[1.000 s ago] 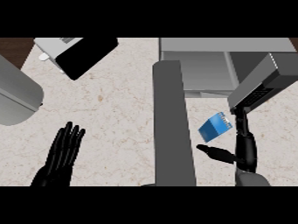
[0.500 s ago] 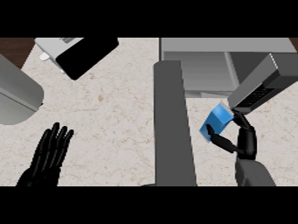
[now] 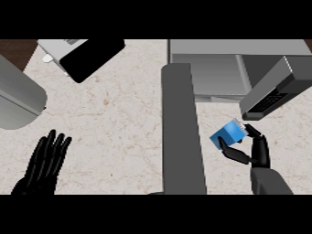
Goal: Pick up the milk, place it into the microwave and close the microwave
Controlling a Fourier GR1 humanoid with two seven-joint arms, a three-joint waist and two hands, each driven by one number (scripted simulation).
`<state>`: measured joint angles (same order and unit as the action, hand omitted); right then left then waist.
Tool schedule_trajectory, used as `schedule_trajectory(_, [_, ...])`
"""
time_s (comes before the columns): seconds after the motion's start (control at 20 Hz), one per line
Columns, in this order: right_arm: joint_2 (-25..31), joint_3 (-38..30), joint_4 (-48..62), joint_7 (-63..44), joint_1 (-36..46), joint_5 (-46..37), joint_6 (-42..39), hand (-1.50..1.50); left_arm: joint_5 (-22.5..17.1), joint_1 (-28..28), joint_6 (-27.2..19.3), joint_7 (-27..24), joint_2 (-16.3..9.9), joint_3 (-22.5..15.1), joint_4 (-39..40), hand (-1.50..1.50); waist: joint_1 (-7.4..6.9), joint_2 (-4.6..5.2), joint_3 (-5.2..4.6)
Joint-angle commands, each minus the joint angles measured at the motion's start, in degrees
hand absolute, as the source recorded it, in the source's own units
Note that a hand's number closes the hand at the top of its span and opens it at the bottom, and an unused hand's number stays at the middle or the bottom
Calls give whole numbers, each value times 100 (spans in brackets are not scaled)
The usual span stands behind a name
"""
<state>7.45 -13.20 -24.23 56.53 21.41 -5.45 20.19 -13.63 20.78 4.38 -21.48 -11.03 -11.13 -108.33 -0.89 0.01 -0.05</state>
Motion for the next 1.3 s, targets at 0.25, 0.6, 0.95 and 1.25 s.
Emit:
schedule_trajectory(0.25, [-34, -236, 445, 1070, 129, 291, -869, 150, -107, 269, 380, -486, -22, 216, 299, -150, -12, 26, 16])
schedule_trajectory(0.6, [-723, 276, -383, 897, -173, 331, -881, 150, -366, 370, 612, -214, -238, 534, 267, -150, 76, -24, 2])
schedule_trajectory(0.95, [-737, 917, -1416, 202, -307, 648, -349, 150, -432, 499, 824, -173, -181, 633, 59, -150, 67, -22, 3])
schedule_trajectory(1.25, [-742, 1172, -2214, -871, -171, 463, 532, 150, -314, 194, 597, 114, -5, 705, 46, -150, 81, -16, 4])
